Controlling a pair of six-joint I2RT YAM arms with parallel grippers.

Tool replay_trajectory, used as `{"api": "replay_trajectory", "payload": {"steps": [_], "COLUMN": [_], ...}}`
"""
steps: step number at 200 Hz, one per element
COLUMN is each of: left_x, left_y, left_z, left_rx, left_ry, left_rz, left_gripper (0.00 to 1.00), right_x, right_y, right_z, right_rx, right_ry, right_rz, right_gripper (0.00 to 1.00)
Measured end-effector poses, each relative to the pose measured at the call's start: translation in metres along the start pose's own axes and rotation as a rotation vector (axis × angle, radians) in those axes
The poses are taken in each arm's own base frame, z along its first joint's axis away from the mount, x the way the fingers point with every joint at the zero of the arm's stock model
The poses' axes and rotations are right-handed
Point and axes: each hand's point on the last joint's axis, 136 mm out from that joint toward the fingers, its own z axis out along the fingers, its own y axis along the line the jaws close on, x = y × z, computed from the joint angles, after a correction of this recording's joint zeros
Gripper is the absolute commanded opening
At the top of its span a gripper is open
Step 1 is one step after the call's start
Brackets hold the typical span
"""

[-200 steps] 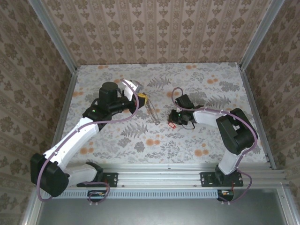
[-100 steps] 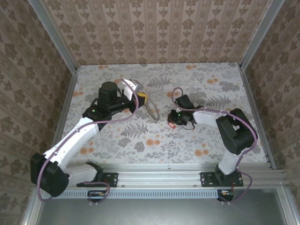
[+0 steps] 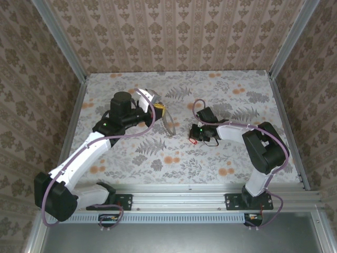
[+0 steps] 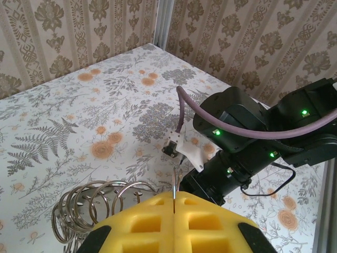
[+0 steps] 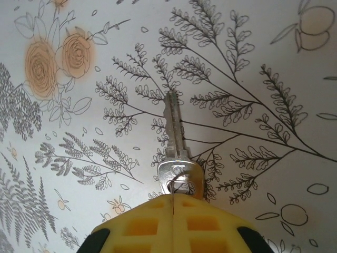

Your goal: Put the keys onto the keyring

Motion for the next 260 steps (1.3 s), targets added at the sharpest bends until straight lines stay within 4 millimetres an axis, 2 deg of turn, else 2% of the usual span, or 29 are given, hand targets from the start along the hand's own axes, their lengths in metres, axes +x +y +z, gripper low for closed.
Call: {"api": "replay_trajectory", "payload": {"steps": [26,51,110,137,175,205,241,260], "left_x": [0.0,0.001,0.005,0.011,0.009,-0.001,0.001,-0.001], "left_y": [0.0,-0.001,-0.006,-0.018,-0.031,-0.041,-0.053,-0.057], "left_z": [0.0,0.0,0.0,0.006,0.008,0.007,0.008,0.008], "left_rx": [0.003,0.007,0.015,0.042,0.076,0.102,0.142,0.155], "left_ry": [0.0,0.006,0.045,0.075,0.086,0.068,0.069,0.066], "left_rz": [0.0,-0.003,0.069,0.138,0.206,0.251,0.276,0.283], "left_gripper": [0.0,0.0,0.0,0.0,0.0,0.0,0.0,0.0], "right_x": [-0.002,-0.012,-0.049,-0.051,-0.039,-0.025,-0.014,-0.011], "right_y": [0.002,0.017,0.08,0.104,0.126,0.137,0.15,0.153], "right_z": [-0.007,-0.033,-0.153,-0.191,-0.218,-0.236,-0.263,-0.269], "right_rx": [-0.001,-0.039,-0.293,-0.43,-0.587,-0.679,-0.766,-0.784], "right_ry": [-0.01,-0.077,-0.397,-0.484,-0.515,-0.523,-0.545,-0.548], "right_rz": [-0.004,-0.03,-0.138,-0.201,-0.29,-0.352,-0.419,-0.436], "right_gripper": [0.0,0.0,0.0,0.0,0.0,0.0,0.0,0.0]}}
